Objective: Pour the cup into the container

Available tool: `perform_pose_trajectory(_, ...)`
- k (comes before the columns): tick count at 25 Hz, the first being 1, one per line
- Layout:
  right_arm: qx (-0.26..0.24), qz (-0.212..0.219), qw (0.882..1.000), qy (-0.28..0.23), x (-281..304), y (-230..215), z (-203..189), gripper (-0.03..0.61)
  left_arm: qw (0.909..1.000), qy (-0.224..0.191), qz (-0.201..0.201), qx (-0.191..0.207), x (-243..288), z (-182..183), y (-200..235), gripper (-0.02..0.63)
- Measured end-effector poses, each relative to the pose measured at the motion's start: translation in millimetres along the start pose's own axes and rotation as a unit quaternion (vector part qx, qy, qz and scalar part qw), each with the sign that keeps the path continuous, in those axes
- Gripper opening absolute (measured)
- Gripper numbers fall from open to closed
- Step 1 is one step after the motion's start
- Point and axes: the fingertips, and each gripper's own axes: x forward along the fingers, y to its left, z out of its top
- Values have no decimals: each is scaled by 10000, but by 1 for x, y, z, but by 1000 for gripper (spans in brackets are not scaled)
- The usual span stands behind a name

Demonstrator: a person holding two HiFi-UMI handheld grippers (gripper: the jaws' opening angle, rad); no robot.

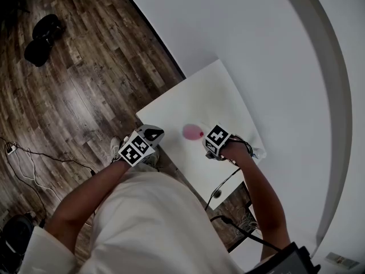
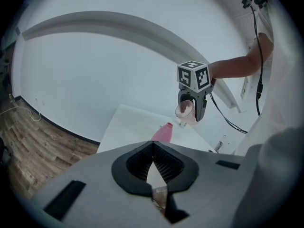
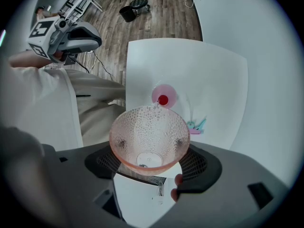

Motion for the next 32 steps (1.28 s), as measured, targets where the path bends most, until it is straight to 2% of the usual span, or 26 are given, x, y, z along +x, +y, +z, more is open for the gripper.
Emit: perform_pose_trajectory(32,-87,-11,9997,211,-9,-7,-2,366,10000,42,17,-28,0,-4,3,11)
